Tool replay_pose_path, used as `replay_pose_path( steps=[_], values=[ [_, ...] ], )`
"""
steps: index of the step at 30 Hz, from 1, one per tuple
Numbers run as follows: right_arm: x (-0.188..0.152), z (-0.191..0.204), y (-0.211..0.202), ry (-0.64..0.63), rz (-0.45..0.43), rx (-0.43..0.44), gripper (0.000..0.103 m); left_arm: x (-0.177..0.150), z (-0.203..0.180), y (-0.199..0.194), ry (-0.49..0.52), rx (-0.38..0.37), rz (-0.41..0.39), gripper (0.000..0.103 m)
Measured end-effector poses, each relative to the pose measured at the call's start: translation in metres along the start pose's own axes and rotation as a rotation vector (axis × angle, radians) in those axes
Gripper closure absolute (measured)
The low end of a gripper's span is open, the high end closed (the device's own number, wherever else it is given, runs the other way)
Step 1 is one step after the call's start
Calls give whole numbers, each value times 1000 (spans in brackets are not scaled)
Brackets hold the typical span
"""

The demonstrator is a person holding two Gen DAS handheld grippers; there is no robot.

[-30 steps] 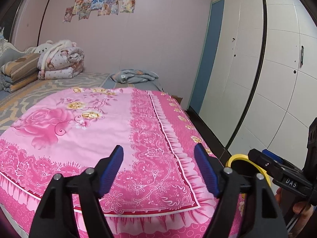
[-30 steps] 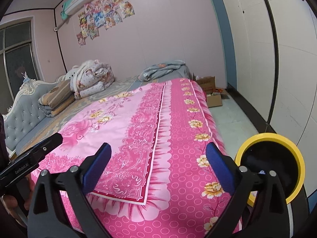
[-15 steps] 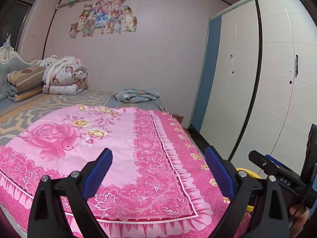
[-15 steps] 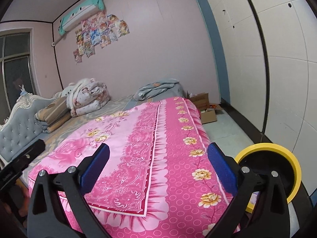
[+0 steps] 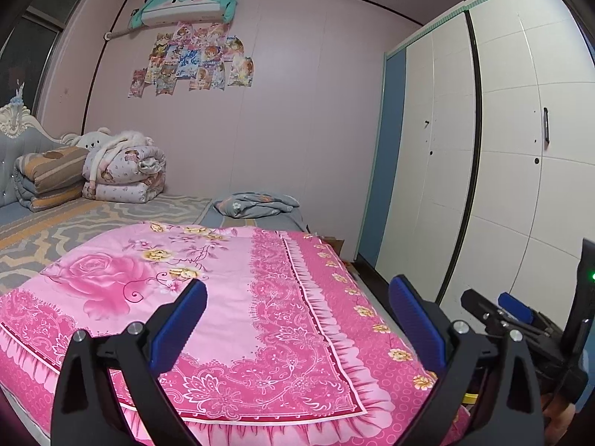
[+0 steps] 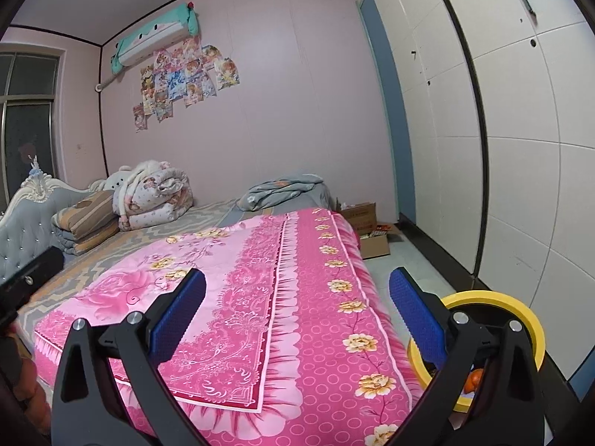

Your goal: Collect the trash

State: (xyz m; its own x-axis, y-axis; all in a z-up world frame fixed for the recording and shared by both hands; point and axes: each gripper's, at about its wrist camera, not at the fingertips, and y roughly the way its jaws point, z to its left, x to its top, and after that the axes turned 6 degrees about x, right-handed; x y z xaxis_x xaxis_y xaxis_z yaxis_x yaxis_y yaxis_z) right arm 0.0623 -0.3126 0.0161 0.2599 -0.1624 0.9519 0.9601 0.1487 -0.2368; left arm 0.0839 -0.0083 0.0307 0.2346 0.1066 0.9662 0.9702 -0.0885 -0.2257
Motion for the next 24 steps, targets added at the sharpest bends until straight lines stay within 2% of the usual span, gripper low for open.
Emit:
replay_pose_path(
  steps=[24],
  values=[
    [-12, -3, 8, 26, 38, -25, 8, -5, -1, -7, 4, 4, -28, 8]
  ],
)
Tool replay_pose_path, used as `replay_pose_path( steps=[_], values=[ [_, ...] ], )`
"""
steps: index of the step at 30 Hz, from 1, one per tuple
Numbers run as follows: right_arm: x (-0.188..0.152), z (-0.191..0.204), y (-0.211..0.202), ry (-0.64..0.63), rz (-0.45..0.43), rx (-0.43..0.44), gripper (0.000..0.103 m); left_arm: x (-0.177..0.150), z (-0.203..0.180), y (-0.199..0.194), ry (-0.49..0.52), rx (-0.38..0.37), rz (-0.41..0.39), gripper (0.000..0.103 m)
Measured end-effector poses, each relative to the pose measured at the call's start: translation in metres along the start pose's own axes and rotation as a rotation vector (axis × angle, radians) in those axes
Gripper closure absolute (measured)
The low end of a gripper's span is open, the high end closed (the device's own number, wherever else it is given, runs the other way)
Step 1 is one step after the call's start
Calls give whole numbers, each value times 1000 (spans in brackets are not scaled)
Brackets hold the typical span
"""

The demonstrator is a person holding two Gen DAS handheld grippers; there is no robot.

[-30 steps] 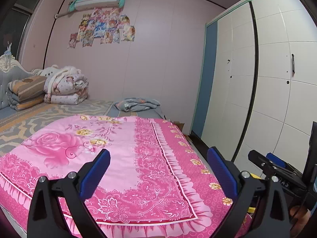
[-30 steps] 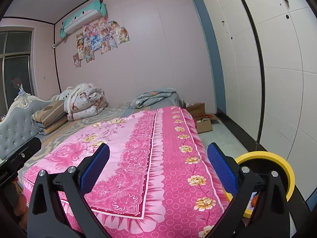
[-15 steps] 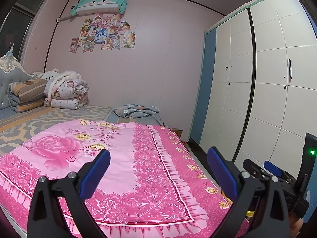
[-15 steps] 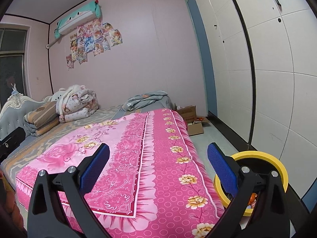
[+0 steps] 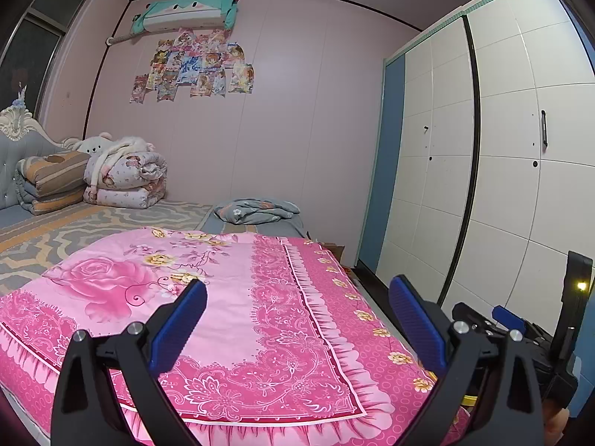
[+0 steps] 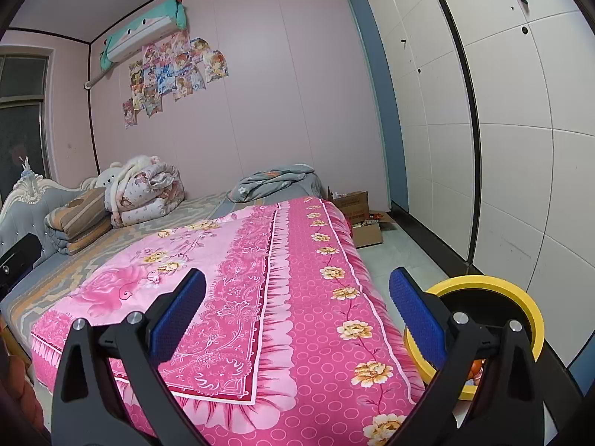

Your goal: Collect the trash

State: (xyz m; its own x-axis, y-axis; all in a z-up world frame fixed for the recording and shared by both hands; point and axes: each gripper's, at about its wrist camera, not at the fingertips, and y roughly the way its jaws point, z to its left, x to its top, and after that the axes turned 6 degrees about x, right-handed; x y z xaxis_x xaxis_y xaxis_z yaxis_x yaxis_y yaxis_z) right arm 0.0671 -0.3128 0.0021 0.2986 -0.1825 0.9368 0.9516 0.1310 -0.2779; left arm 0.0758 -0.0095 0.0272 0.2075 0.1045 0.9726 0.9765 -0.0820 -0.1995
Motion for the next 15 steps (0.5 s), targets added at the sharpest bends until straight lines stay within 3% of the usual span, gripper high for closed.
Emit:
replay_pose_path(
  steps=[15],
  values=[
    [-4, 1, 4, 8, 14, 1, 8, 0, 1, 1, -2, -1, 2, 8]
  ],
)
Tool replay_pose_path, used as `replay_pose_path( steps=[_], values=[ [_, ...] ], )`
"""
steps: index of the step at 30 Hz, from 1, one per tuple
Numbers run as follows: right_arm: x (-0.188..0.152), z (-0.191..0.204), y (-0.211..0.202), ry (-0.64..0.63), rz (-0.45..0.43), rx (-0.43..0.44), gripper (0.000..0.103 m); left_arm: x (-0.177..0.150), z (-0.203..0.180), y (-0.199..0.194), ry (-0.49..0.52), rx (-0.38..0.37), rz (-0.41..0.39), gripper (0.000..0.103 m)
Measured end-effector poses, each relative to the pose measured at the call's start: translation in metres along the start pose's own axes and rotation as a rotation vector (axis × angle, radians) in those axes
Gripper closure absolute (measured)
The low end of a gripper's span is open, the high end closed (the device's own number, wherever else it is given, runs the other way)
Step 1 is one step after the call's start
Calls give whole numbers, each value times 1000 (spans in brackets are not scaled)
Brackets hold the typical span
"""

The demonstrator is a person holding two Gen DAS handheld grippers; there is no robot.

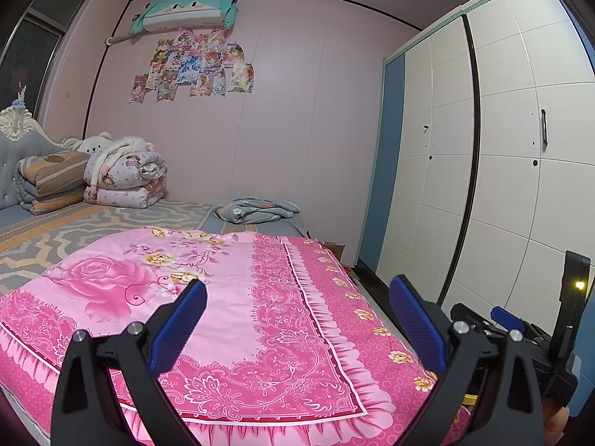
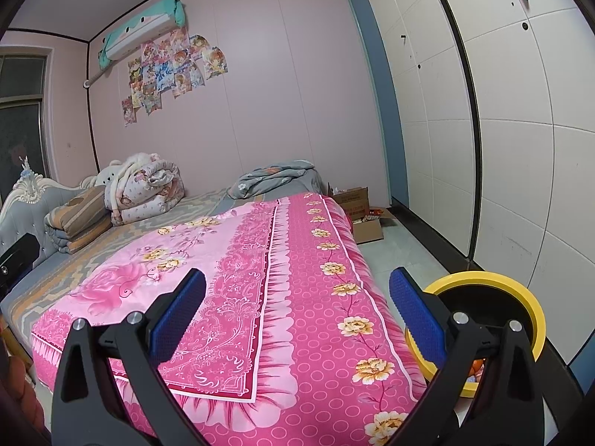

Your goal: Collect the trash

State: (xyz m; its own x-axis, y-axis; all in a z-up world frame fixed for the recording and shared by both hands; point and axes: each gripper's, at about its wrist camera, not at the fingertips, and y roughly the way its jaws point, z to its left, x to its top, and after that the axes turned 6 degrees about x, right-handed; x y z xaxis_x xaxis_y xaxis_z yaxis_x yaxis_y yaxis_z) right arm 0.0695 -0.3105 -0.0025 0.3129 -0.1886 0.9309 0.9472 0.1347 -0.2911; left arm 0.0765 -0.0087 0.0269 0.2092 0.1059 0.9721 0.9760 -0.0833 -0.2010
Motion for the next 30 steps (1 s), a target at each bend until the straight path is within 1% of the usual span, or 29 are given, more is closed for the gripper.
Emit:
replay_pose_path(
  steps=[30],
  values=[
    [-1, -2, 4, 9, 16, 0, 8, 1, 2, 0, 6, -11, 4, 8]
  ],
)
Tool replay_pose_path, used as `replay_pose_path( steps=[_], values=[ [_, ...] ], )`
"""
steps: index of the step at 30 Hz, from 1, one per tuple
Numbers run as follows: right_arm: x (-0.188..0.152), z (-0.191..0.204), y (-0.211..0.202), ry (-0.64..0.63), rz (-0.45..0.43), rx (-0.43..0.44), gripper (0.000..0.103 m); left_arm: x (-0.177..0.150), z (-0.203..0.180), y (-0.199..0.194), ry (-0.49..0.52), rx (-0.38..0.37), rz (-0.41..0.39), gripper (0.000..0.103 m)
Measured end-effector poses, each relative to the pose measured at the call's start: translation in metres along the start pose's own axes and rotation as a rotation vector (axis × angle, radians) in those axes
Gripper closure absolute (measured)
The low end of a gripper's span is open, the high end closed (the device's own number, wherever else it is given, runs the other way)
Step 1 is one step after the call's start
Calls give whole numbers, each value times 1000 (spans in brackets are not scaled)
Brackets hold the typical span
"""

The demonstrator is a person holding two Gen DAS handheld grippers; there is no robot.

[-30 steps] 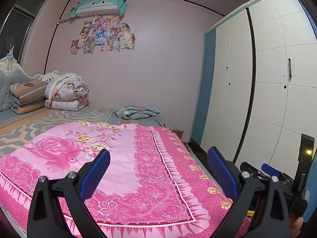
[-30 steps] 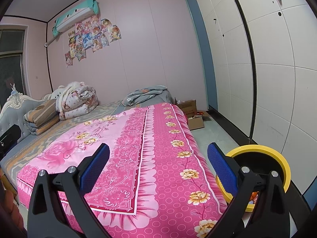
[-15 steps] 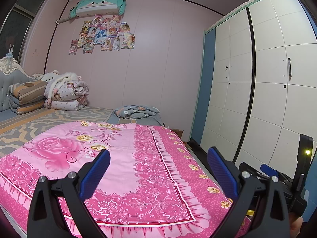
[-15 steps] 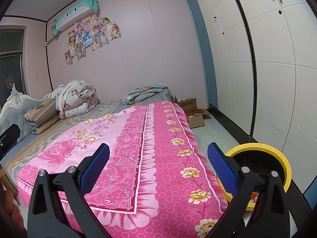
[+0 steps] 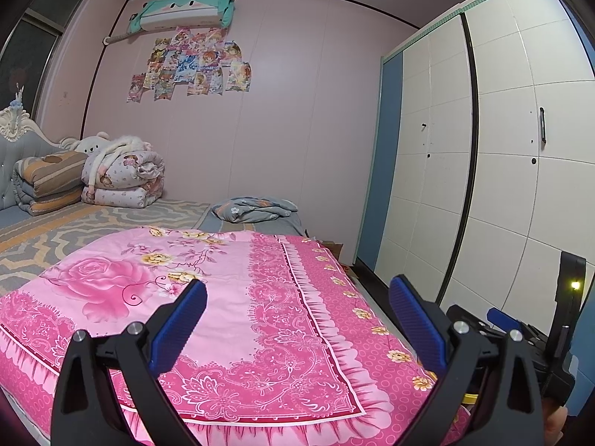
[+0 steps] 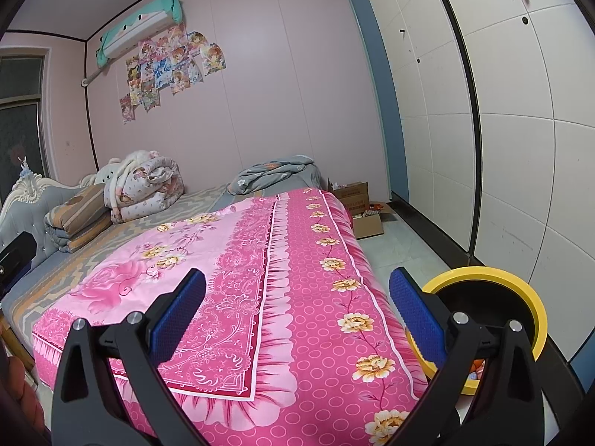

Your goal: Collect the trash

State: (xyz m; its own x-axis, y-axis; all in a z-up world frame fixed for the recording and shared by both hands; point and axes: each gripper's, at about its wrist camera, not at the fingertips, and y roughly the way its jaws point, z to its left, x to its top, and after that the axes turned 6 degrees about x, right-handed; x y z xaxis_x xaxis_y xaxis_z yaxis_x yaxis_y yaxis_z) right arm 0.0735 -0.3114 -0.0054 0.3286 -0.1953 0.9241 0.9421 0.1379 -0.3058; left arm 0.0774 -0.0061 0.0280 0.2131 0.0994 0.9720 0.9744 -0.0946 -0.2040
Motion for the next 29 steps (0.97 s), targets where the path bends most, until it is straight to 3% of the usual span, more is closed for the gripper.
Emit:
replay_pose_path(
  steps=[29],
  values=[
    [-6, 0, 4, 18, 11, -8, 8, -2, -5, 5, 8, -7, 16, 8]
  ],
)
